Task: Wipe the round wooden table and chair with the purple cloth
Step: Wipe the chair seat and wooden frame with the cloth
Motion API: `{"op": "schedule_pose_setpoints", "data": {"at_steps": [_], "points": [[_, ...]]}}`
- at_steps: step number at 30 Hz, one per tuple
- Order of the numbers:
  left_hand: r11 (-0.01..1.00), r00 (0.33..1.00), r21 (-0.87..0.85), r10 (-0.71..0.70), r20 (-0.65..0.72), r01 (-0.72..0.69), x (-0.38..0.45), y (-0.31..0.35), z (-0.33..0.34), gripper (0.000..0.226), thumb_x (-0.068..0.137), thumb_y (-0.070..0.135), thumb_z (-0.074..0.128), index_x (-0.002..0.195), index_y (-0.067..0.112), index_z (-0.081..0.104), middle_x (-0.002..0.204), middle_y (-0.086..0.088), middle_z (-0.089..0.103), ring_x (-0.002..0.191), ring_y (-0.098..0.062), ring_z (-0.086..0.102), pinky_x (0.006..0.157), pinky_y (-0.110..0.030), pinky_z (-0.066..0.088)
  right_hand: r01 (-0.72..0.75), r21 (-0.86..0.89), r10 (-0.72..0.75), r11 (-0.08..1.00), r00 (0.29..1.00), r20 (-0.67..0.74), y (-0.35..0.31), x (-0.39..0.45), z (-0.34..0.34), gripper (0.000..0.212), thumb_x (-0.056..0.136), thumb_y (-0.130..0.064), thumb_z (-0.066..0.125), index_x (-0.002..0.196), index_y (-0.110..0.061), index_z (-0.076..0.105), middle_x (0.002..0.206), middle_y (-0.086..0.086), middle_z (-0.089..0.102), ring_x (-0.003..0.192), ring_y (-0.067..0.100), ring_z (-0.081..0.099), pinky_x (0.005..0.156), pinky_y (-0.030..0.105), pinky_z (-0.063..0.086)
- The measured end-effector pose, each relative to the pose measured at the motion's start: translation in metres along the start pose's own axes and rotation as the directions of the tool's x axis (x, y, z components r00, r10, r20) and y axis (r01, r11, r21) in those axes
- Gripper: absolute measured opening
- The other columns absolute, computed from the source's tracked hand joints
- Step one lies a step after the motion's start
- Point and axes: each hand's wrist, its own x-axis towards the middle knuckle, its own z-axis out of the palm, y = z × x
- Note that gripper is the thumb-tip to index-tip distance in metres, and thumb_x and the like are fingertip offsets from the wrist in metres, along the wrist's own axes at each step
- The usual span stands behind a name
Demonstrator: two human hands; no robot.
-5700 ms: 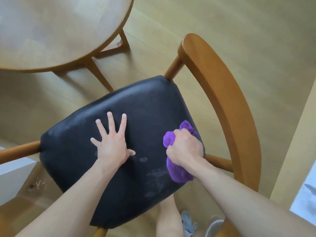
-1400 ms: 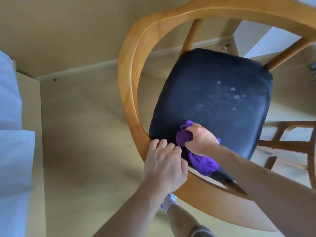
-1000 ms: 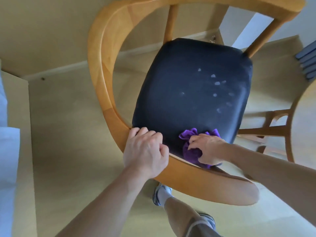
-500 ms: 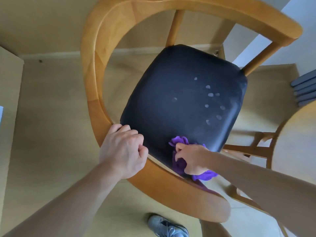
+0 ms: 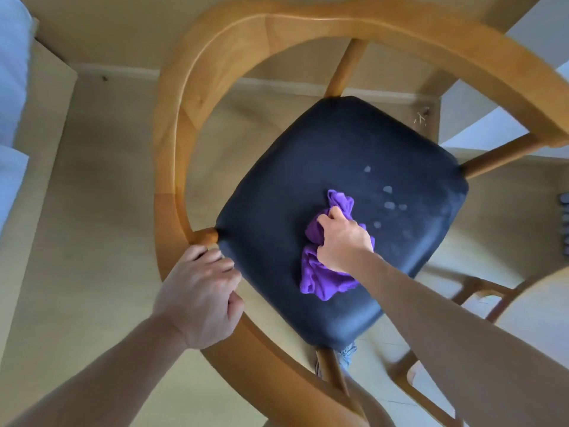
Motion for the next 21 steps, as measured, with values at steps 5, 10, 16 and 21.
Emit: {"op": "schedule_pose_setpoints", "data": {"at_steps": [5,10,16,21], "points": [[1.000,0.998,0.024,-0.010,0.058,0.009,-0.001,0.003,-0.001,0.015,0.077,0.027,0.056,0.062,0.024,0.054,0.064,0.008,0.056,0.069,-0.020,0.052,0.083,-0.042,0.046,-0.059,-0.060,0.071,0.996,0.974,0.213,0.057,-0.049,0.001,0.046,0.080,-0.028,0.051,0.125,-0.029,0.060,0.133,-0.008,0.049,0.113,0.029,0.058,0.083,0.036,0.046],[0.999,0.996,0.031,-0.031,0.082,0.029,0.006,0.012,-0.011,0.021,0.078,0.031,0.047,0.058,0.024,0.050,0.056,0.007,0.052,0.058,-0.018,0.050,0.077,-0.041,0.045,-0.062,0.376,0.170,0.925,0.950,-0.261,0.072,0.008,-0.064,0.042,0.081,-0.024,0.064,0.122,-0.020,0.058,0.129,-0.004,0.045,0.099,0.030,0.059,0.074,0.036,0.046],[0.992,0.991,-0.121,0.052,0.122,-0.037,0.011,0.034,0.000,0.016,0.074,0.032,0.063,0.060,0.029,0.056,0.053,0.016,0.051,0.047,-0.006,0.048,0.056,-0.023,0.048,-0.154,0.227,0.185,0.962,0.975,-0.122,0.062,0.070,-0.081,0.049,0.083,-0.014,0.060,0.130,-0.018,0.049,0.137,0.001,0.035,0.114,0.036,0.046,0.072,0.039,0.041],[0.993,0.995,-0.113,0.027,0.095,-0.017,0.012,0.028,-0.001,0.013,0.071,0.031,0.064,0.060,0.027,0.057,0.051,0.015,0.049,0.043,-0.005,0.043,0.048,-0.018,0.041,-0.205,0.143,0.206,0.968,0.979,0.010,0.084,0.000,-0.026,0.035,0.075,-0.017,0.056,0.109,-0.022,0.048,0.124,-0.001,0.038,0.087,0.034,0.050,0.067,0.038,0.041]]}}
